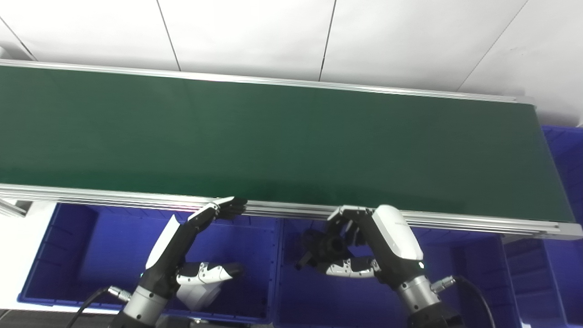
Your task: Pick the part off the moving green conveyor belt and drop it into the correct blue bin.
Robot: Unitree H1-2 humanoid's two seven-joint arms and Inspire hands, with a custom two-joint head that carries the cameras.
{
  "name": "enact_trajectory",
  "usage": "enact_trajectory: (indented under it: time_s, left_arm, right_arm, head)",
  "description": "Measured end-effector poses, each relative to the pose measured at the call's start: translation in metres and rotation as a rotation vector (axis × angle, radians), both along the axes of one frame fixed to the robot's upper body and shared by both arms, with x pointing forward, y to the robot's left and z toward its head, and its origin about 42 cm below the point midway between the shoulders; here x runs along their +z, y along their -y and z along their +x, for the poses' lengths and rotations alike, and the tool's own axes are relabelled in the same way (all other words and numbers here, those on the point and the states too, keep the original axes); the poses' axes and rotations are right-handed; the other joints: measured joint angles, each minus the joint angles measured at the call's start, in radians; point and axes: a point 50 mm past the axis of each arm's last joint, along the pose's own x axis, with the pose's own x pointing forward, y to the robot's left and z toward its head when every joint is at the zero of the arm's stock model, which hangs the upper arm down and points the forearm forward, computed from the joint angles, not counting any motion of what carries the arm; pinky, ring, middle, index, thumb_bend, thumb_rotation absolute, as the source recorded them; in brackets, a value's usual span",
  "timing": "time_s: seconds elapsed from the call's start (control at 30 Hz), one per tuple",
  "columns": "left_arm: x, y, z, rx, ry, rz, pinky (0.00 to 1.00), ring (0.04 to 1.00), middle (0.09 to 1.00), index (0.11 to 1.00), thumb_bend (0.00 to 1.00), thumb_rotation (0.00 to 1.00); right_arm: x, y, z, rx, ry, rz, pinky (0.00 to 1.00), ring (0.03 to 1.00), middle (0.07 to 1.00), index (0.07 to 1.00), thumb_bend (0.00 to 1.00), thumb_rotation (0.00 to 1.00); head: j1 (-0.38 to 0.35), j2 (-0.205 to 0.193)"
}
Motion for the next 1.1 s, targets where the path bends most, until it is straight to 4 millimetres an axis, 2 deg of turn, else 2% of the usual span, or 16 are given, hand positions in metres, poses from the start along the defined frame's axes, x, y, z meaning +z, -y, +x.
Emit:
enact_trajectory:
  time_s: [0.13,0.27,0.43,0.5,0.53,0.57,0.6,0.63,0.73,0.8,0.87,1.0,1.1]
  left_arm:
    - [0.000,0.004,0.002,0.001,0.001,-0.013,0.73,0.763,0.776,0.776,0.79,0.56]
    - [0.001,0.000,0.004,0.005,0.003,-0.005,0.72,0.766,0.780,0.782,0.79,0.56]
    - [0.001,-0.001,0.004,-0.004,-0.011,-0.021,0.72,0.767,0.783,0.785,0.78,0.53]
    - [0.001,-0.001,0.005,0.004,-0.014,-0.032,0.72,0.768,0.784,0.785,0.77,0.53]
    - [0.001,-0.001,0.005,0.010,-0.013,-0.036,0.72,0.767,0.783,0.784,0.78,0.53]
    - [0.001,0.000,0.006,0.015,-0.011,-0.039,0.72,0.766,0.782,0.784,0.78,0.53]
    - [0.001,0.000,0.006,0.018,-0.009,-0.042,0.72,0.767,0.782,0.784,0.78,0.53]
    - [0.001,0.001,0.007,0.020,-0.008,-0.044,0.72,0.768,0.781,0.783,0.79,0.53]
    - [0.001,0.001,0.007,0.010,-0.011,-0.041,0.73,0.772,0.783,0.784,0.79,0.52]
    - [0.001,0.000,0.006,0.013,-0.015,-0.043,0.74,0.776,0.786,0.783,0.79,0.52]
    - [0.000,-0.001,0.004,0.016,-0.021,-0.044,0.73,0.773,0.788,0.788,0.78,0.53]
    - [0.000,0.000,0.004,0.010,-0.024,-0.044,0.73,0.777,0.790,0.788,0.78,0.52]
    - [0.000,-0.001,0.005,0.007,-0.025,-0.046,0.73,0.777,0.789,0.787,0.77,0.52]
  right_arm:
    - [-0.026,0.005,-0.003,-0.005,-0.072,-0.032,0.21,0.288,0.474,0.492,0.52,0.00]
    - [-0.037,0.006,0.004,0.007,-0.095,-0.066,0.18,0.233,0.470,0.494,0.52,0.00]
    - [-0.051,0.001,0.018,0.048,-0.156,-0.158,0.21,0.251,0.470,0.494,0.52,0.00]
    - [-0.054,-0.001,0.021,0.065,-0.180,-0.209,0.27,0.319,0.476,0.495,0.52,0.00]
    - [-0.055,-0.002,0.023,0.078,-0.203,-0.248,0.38,0.448,0.535,0.663,0.47,0.34]
    - [-0.056,-0.003,0.025,0.090,-0.236,-0.290,0.54,0.609,0.654,0.757,0.48,0.60]
    - [-0.057,-0.004,0.026,0.108,-0.267,-0.324,0.65,0.709,0.734,0.816,0.51,0.78]
    - [-0.057,-0.004,0.028,0.121,-0.303,-0.362,0.80,0.808,0.817,0.866,0.55,0.92]
    - [-0.057,-0.001,0.029,0.172,-0.368,-0.448,0.95,0.912,0.909,0.918,0.63,0.98]
    - [-0.053,0.003,0.028,0.193,-0.377,-0.481,0.99,0.956,0.949,0.943,0.69,1.00]
    - [-0.044,0.006,0.026,0.198,-0.357,-0.488,1.00,0.975,0.964,0.947,0.73,1.00]
    - [-0.026,0.005,0.014,0.187,-0.301,-0.457,1.00,0.984,0.966,0.948,0.75,1.00]
    - [-0.023,0.006,0.000,0.173,-0.308,-0.429,1.00,0.977,0.959,0.948,0.76,1.00]
  head:
    - [0.008,0.002]
    - [0.009,0.000]
    - [0.008,0.000]
    - [0.006,-0.002]
    - [0.005,0.000]
    - [0.005,0.000]
    - [0.005,0.000]
    - [0.003,-0.002]
    - [0.006,-0.002]
    - [0.008,-0.002]
    - [0.009,0.000]
    - [0.009,0.002]
    - [0.009,-0.003]
